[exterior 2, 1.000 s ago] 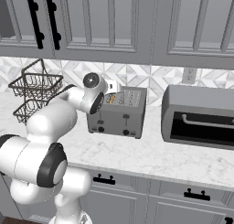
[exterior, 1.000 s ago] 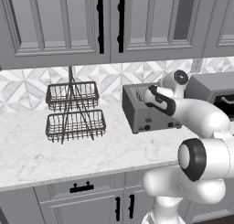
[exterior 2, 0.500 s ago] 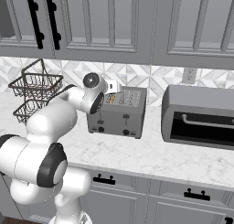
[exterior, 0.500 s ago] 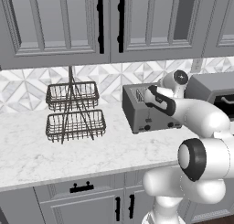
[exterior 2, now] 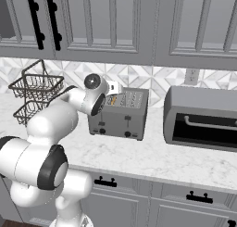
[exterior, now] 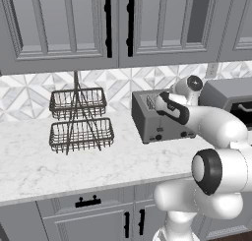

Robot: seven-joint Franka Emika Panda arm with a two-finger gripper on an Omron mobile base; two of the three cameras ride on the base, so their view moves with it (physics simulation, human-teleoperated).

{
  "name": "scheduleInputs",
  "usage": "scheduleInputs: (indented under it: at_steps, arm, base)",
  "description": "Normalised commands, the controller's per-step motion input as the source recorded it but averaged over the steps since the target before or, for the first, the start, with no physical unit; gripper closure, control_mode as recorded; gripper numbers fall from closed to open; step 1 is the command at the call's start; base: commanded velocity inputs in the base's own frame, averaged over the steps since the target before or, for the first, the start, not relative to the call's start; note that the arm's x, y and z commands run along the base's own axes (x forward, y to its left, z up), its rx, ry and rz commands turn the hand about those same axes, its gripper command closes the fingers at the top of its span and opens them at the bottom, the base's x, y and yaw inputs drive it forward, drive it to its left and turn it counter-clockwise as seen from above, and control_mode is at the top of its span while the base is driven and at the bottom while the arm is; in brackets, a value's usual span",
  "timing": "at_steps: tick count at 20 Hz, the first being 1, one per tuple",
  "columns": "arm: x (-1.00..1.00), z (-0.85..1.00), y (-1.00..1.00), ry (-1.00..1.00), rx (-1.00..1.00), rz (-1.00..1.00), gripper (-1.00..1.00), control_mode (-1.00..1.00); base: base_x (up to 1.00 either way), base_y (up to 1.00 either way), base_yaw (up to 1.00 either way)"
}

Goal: Start the toaster. Once the lever pops up, take the bread to the plate on the dining counter.

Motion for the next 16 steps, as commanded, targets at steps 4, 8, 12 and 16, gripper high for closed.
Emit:
scheduleInputs:
  at_steps: [4, 8, 12, 16]
  arm:
    - [0.00, 0.00, 0.00, 0.00, 0.00, 0.00, -1.00, -1.00]
    - [0.00, 0.00, 0.00, 0.00, 0.00, 0.00, -1.00, -1.00]
    - [0.00, 0.00, 0.00, 0.00, 0.00, 0.00, -1.00, -1.00]
    - [0.00, 0.00, 0.00, 0.00, 0.00, 0.00, -1.00, -1.00]
  base:
    - [0.00, 0.00, 0.00]
    - [0.00, 0.00, 0.00]
    - [0.00, 0.00, 0.00]
    - [0.00, 0.00, 0.00]
